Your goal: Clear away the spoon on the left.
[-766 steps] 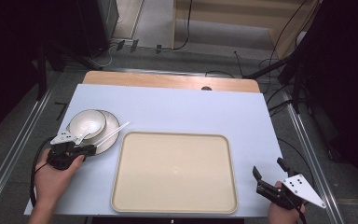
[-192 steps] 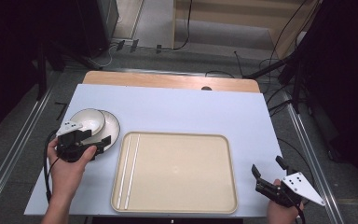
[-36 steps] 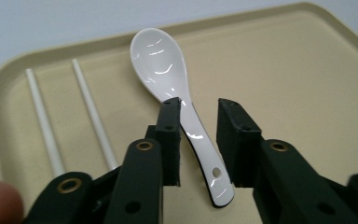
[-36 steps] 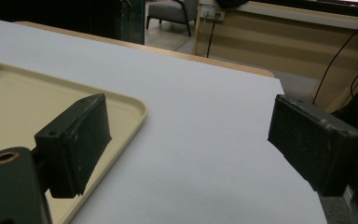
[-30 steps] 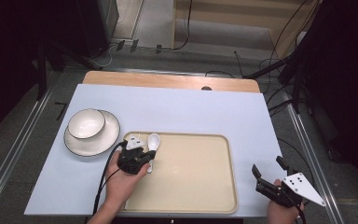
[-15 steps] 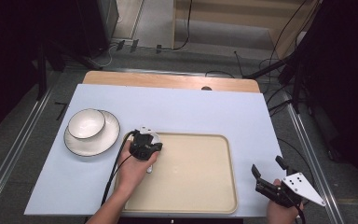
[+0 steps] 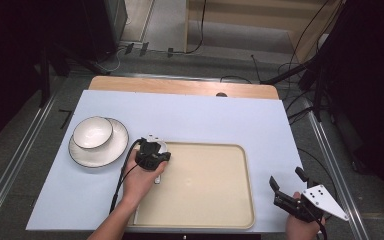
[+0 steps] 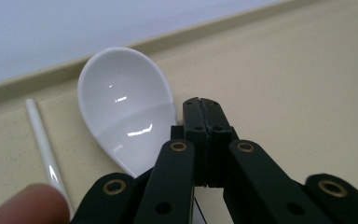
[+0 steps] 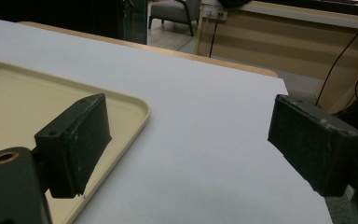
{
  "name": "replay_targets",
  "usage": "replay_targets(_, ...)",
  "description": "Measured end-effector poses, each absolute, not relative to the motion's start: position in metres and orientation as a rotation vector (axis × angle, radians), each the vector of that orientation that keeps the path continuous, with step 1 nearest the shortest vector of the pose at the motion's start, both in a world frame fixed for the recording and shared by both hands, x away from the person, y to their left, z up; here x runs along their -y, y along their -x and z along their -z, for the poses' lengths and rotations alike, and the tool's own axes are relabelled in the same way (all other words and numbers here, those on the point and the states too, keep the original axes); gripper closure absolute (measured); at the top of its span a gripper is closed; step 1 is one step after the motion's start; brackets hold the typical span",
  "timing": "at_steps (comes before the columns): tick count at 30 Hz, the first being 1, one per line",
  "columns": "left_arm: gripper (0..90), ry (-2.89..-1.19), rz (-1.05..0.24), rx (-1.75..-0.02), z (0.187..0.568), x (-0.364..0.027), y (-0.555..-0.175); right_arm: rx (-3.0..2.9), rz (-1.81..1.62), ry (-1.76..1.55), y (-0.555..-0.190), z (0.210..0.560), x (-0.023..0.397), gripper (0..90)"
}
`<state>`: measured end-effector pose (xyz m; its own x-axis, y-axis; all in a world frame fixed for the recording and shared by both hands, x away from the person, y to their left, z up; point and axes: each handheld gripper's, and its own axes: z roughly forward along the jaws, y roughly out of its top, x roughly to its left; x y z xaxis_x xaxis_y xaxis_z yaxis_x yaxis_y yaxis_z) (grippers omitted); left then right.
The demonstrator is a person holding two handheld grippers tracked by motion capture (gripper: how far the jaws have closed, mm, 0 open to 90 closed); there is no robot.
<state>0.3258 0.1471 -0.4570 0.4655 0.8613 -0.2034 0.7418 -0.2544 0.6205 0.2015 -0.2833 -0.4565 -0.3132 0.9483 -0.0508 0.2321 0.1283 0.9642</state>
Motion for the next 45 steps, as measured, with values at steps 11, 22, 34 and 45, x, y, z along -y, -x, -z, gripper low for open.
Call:
replay_targets(11,90.0,-2.047,-0.223,-1.292,0.452,-0.159,-0.298,-1.670,-1.230,-1.160,-0.201,0.456,0.283,13.3)
replay_targets(22,83.9,-1.998,-0.186,-1.242,0.452,-0.169,-0.293,-1.674,-1.225,-1.166,-0.202,0.457,0.283,13.3)
replay_targets(34,28.6,-1.828,-0.154,-1.111,0.414,-0.208,-0.282,-1.687,-1.214,-1.162,-0.204,0.459,0.281,13.3)
replay_targets(45,0.8,-1.755,-0.246,-1.103,0.389,-0.255,-0.274,-1.695,-1.202,-1.155,-0.204,0.458,0.278,13.3)
